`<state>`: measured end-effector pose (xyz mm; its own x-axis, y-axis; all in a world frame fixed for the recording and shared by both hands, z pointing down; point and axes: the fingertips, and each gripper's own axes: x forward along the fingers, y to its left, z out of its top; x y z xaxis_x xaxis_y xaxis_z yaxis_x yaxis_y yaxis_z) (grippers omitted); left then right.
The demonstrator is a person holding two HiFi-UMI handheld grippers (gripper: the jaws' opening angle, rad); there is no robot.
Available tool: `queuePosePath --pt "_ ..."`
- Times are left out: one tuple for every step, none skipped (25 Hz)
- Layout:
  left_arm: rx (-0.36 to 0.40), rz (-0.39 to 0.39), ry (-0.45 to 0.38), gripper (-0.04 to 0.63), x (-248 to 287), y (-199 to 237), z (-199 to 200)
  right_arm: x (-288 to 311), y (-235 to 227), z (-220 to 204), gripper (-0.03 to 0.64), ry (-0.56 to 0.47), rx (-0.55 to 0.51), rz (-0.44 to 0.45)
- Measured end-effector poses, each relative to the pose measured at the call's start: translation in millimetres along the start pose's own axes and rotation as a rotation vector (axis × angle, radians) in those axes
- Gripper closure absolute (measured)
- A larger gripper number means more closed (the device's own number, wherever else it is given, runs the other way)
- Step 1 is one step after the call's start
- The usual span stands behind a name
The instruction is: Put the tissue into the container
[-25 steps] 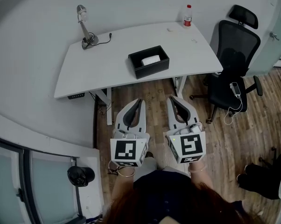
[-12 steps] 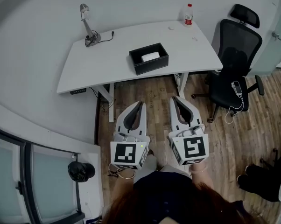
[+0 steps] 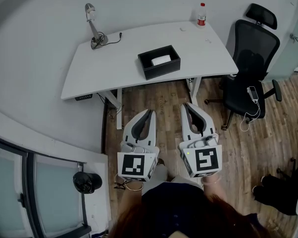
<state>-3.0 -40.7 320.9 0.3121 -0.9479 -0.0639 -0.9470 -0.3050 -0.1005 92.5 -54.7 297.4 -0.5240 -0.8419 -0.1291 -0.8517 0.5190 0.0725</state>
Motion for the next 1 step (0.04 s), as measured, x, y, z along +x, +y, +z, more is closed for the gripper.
queuePosePath --pt "0.007 -0.003 0.004 0.559 1.3 0.7 -1.1 1.9 0.3 0.2 0.597 -0.001 0.002 0.001"
